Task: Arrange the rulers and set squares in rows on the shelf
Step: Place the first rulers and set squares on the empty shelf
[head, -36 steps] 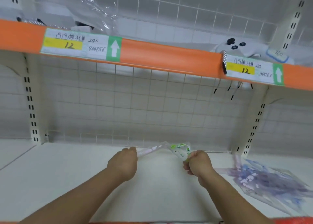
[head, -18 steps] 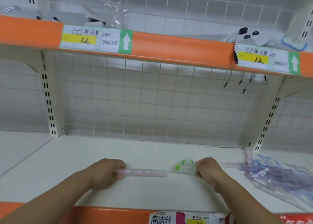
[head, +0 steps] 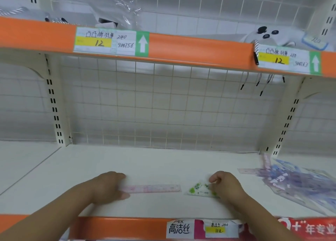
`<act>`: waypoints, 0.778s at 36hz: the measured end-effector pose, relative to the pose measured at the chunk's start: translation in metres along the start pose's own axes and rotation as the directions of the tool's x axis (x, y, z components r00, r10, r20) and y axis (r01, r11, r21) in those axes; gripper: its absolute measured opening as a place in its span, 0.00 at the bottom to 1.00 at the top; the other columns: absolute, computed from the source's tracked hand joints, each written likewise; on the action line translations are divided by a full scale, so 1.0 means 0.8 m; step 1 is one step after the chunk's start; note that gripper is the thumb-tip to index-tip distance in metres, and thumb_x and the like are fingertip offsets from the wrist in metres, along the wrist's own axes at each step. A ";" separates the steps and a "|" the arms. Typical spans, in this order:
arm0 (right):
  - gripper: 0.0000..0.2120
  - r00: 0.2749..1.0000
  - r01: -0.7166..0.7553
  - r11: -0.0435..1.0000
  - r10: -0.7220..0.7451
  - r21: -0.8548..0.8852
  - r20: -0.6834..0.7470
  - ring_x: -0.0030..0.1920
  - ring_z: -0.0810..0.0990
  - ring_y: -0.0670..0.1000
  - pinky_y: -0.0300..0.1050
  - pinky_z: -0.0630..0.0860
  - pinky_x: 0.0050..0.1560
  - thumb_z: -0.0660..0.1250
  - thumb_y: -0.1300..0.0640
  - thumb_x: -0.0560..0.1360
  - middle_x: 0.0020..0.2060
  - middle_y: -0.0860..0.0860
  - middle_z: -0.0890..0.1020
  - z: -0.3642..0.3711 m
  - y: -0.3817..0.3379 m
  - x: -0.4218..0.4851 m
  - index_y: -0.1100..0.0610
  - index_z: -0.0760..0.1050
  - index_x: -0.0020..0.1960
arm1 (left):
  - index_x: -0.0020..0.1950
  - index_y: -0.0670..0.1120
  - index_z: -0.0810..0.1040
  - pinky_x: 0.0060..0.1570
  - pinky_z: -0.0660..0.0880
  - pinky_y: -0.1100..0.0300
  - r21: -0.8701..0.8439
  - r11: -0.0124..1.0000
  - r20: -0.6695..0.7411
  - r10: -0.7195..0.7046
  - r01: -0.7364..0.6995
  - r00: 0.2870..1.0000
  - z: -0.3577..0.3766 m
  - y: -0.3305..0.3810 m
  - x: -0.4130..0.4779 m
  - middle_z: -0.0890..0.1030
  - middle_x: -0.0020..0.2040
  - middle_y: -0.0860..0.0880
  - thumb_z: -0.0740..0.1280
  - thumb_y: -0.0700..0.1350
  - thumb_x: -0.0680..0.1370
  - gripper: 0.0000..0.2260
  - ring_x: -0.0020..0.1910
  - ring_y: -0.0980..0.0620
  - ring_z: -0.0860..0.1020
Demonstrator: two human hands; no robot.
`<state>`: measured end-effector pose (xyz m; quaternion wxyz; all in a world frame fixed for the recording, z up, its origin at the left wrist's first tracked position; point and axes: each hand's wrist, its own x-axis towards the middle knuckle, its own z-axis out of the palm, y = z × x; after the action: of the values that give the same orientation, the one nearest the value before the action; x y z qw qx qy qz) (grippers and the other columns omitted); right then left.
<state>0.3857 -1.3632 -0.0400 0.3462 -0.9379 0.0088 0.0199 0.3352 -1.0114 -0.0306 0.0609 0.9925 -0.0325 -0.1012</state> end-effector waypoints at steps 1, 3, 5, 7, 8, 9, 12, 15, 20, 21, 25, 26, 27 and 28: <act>0.08 0.999 0.037 0.999 -0.037 0.004 0.024 0.35 0.74 0.45 0.36 0.72 0.37 0.69 0.61 0.73 0.35 0.46 0.75 -0.001 0.000 0.000 0.50 0.75 0.39 | 0.73 0.48 0.64 0.66 0.66 0.61 0.015 1.000 0.022 -0.025 0.024 0.999 -0.004 -0.005 -0.002 0.70 0.70 0.50 0.62 0.63 0.76 0.30 0.67 0.52 0.70; 0.08 0.990 0.112 0.994 -0.110 -0.018 0.085 0.37 0.73 0.43 0.33 0.69 0.37 0.71 0.59 0.72 0.36 0.45 0.75 -0.001 -0.003 -0.001 0.48 0.75 0.38 | 0.70 0.47 0.66 0.62 0.69 0.61 0.036 0.997 0.076 -0.075 0.073 0.994 -0.013 -0.019 -0.009 0.72 0.66 0.49 0.62 0.65 0.75 0.31 0.63 0.52 0.72; 0.10 0.977 0.161 0.981 -0.143 -0.113 0.156 0.47 0.74 0.45 0.33 0.69 0.45 0.73 0.52 0.70 0.44 0.45 0.75 0.000 -0.006 -0.002 0.42 0.73 0.38 | 0.70 0.47 0.66 0.61 0.69 0.62 0.029 0.993 0.117 -0.120 0.117 0.986 -0.019 -0.034 -0.014 0.72 0.66 0.50 0.62 0.68 0.73 0.33 0.62 0.53 0.72; 0.11 0.968 0.181 0.962 -0.139 -0.203 0.208 0.56 0.71 0.47 0.35 0.68 0.54 0.74 0.48 0.69 0.51 0.46 0.73 0.001 -0.010 -0.003 0.38 0.71 0.40 | 0.72 0.46 0.64 0.64 0.67 0.61 0.015 0.989 0.142 -0.149 0.148 0.979 -0.018 -0.046 -0.016 0.69 0.69 0.50 0.64 0.69 0.72 0.37 0.65 0.53 0.70; 0.11 0.965 0.189 0.958 -0.141 -0.218 0.220 0.57 0.71 0.48 0.36 0.67 0.55 0.74 0.47 0.69 0.52 0.46 0.72 0.002 -0.012 -0.003 0.38 0.71 0.40 | 0.72 0.46 0.63 0.66 0.67 0.61 0.016 0.987 0.150 -0.158 0.157 0.976 -0.017 -0.048 -0.016 0.68 0.69 0.50 0.65 0.68 0.71 0.37 0.67 0.52 0.69; 0.11 0.964 0.192 0.957 -0.143 -0.217 0.223 0.57 0.70 0.48 0.36 0.67 0.55 0.74 0.48 0.69 0.53 0.46 0.71 0.003 -0.013 -0.002 0.39 0.71 0.40 | 0.72 0.47 0.63 0.66 0.66 0.61 0.017 0.987 0.154 -0.161 0.160 0.975 -0.016 -0.049 -0.016 0.68 0.69 0.50 0.66 0.67 0.71 0.37 0.67 0.52 0.69; 0.11 0.964 0.201 0.959 -0.156 -0.199 0.217 0.57 0.71 0.48 0.35 0.67 0.55 0.74 0.51 0.70 0.53 0.47 0.72 0.006 -0.012 0.001 0.41 0.73 0.38 | 0.68 0.48 0.66 0.64 0.69 0.59 -0.003 0.987 0.149 -0.158 0.160 0.976 -0.013 -0.049 -0.013 0.71 0.66 0.51 0.69 0.67 0.68 0.35 0.63 0.53 0.72; 0.11 0.961 0.212 0.955 -0.166 -0.206 0.222 0.58 0.71 0.49 0.37 0.68 0.58 0.74 0.51 0.70 0.54 0.48 0.72 0.008 -0.010 0.004 0.42 0.72 0.38 | 0.71 0.47 0.64 0.65 0.69 0.58 -0.002 0.984 0.158 -0.175 0.178 0.972 -0.013 -0.045 -0.012 0.69 0.68 0.50 0.69 0.66 0.69 0.38 0.65 0.51 0.70; 0.12 0.952 0.247 0.941 -0.192 -0.230 0.238 0.58 0.71 0.49 0.34 0.67 0.55 0.73 0.53 0.71 0.53 0.48 0.72 0.010 -0.008 0.008 0.44 0.72 0.34 | 0.66 0.48 0.67 0.61 0.72 0.58 0.023 0.984 0.165 -0.178 0.177 0.970 -0.017 -0.043 -0.013 0.73 0.64 0.50 0.70 0.65 0.68 0.34 0.60 0.52 0.73; 0.12 0.952 0.253 0.938 -0.198 -0.235 0.234 0.57 0.71 0.49 0.33 0.66 0.53 0.72 0.53 0.71 0.53 0.48 0.72 0.011 -0.008 0.009 0.44 0.72 0.34 | 0.65 0.48 0.68 0.60 0.72 0.58 0.029 0.985 0.165 -0.170 0.167 0.971 -0.017 -0.043 -0.013 0.74 0.62 0.51 0.70 0.66 0.68 0.33 0.58 0.52 0.74; 0.09 0.952 0.257 0.938 -0.205 -0.231 0.227 0.56 0.70 0.48 0.33 0.65 0.51 0.71 0.52 0.73 0.54 0.47 0.69 0.010 -0.007 0.010 0.43 0.70 0.43 | 0.66 0.48 0.67 0.60 0.71 0.58 0.090 0.983 0.176 -0.174 0.160 0.969 -0.019 -0.038 -0.012 0.74 0.62 0.51 0.69 0.66 0.69 0.33 0.59 0.51 0.74; 0.09 0.951 0.259 0.936 -0.204 -0.238 0.233 0.56 0.70 0.48 0.34 0.64 0.52 0.70 0.52 0.73 0.54 0.48 0.69 0.009 -0.007 0.011 0.43 0.70 0.46 | 0.67 0.47 0.67 0.60 0.71 0.59 0.111 0.980 0.184 -0.182 0.164 0.966 -0.020 -0.035 -0.011 0.74 0.63 0.50 0.68 0.65 0.70 0.33 0.60 0.51 0.73; 0.10 0.950 0.261 0.934 -0.202 -0.246 0.240 0.56 0.69 0.47 0.33 0.64 0.52 0.70 0.52 0.73 0.55 0.48 0.69 0.008 -0.006 0.012 0.44 0.70 0.49 | 0.68 0.47 0.66 0.59 0.71 0.60 0.128 0.978 0.193 -0.187 0.164 0.963 -0.022 -0.032 -0.011 0.74 0.64 0.50 0.68 0.64 0.71 0.32 0.61 0.51 0.73; 0.11 0.949 0.260 0.933 -0.198 -0.249 0.247 0.55 0.69 0.47 0.33 0.64 0.51 0.70 0.52 0.73 0.55 0.48 0.68 0.007 -0.007 0.012 0.45 0.69 0.51 | 0.68 0.46 0.66 0.59 0.70 0.61 0.140 0.977 0.200 -0.187 0.161 0.962 -0.024 -0.028 -0.011 0.74 0.64 0.50 0.67 0.63 0.72 0.32 0.62 0.51 0.73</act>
<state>0.3956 -1.3555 -0.0412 0.2095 -0.9639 -0.1420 0.0829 0.3319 -0.9862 -0.0130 -0.0131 0.9768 0.0426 -0.2093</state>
